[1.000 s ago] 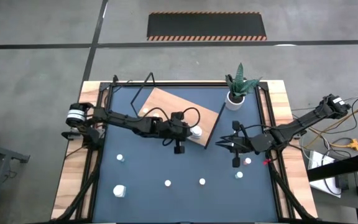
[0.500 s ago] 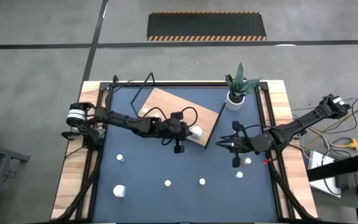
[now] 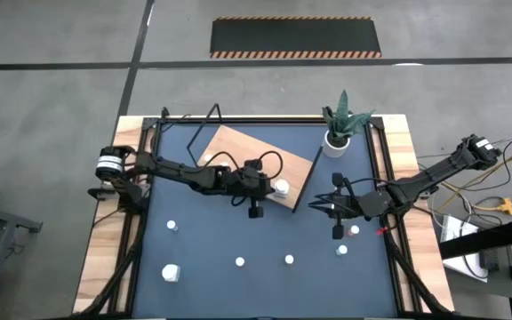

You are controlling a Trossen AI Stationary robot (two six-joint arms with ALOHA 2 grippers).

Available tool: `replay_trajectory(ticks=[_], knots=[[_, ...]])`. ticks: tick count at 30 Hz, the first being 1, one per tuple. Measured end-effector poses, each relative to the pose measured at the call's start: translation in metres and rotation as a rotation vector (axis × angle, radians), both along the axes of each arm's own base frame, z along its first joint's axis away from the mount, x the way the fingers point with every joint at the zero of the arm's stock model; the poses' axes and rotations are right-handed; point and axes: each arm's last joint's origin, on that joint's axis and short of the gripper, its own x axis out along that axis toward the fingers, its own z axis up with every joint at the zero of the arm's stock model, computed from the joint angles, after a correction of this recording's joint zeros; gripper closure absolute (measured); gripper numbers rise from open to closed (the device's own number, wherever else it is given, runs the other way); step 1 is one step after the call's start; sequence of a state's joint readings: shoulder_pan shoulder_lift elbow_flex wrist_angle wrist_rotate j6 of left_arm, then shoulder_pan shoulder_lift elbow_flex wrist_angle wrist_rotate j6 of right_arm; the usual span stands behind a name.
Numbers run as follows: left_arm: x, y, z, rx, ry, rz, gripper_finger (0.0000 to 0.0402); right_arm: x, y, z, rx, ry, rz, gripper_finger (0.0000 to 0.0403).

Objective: Pick and place medicine bottles onto shelf by color
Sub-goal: Put the right white pill bottle on the shelf

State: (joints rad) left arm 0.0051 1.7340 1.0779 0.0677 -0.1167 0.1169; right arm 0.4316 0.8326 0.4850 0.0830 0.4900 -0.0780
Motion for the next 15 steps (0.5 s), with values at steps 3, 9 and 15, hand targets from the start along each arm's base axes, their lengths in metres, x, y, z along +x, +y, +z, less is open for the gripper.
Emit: replay_trajectory(ticks=[3, 9, 15], knots=[[0.0, -0.002, 0.0, -0.03, -0.001, -0.046, 0.0402, 0.0, 0.0, 0.0, 0.0, 0.0, 0.0, 0.0394], [-0.001, 0.002, -0.002, -0.026, 0.004, -0.033, 0.0402, 0.0, 0.0, 0.0, 0.0, 0.0, 0.0, 0.0394], [0.0, 0.012, -0.001, -0.012, -0.009, 0.007, 0.0402, 0.0, 0.0, 0.0, 0.0, 0.0, 0.0, 0.0394]])
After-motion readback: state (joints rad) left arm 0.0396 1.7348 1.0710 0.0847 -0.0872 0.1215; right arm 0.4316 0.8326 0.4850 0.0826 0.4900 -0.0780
